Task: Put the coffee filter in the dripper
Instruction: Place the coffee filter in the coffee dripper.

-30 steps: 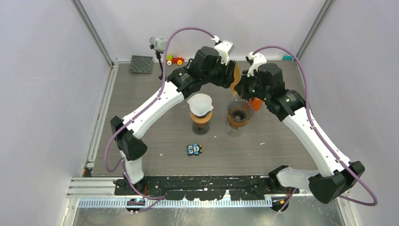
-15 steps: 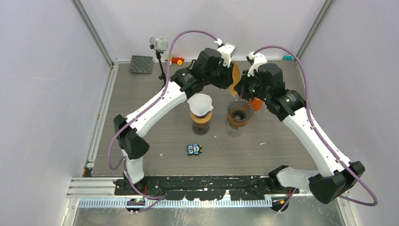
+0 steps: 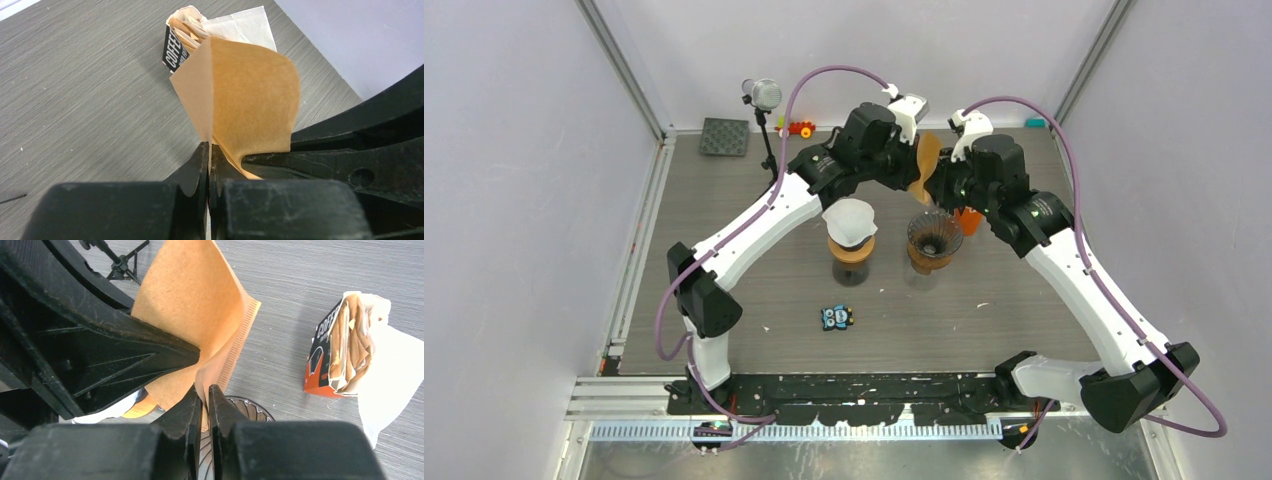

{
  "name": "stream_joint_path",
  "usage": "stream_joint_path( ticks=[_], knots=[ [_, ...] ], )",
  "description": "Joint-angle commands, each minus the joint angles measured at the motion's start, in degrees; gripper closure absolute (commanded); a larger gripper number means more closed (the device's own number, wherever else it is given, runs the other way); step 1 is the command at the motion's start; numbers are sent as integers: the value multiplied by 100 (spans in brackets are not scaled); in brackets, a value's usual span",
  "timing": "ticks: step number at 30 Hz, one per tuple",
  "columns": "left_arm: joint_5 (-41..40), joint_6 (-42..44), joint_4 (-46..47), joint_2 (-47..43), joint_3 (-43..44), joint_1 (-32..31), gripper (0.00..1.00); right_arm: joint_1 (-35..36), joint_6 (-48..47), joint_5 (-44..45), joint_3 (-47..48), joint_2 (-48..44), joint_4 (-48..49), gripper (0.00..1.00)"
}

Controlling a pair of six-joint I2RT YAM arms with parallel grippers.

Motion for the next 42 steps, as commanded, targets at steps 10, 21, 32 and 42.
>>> stream_joint_path(
  ticks=[10,21,32,42],
  knots=[
    [6,94,78,-244,-32,-29,100,24,-310,461,196,-316,38,65],
    [95,91,128,-324,-206,-27,100,28,-273,428,472,-25,-33,60],
    [157,12,116,-300,-116,-52,100,27,-278,539,628,269,-115,60],
    [208,63,101,-344,-46,-53,100,41,-411,693,587,337,-109,64]
  ],
)
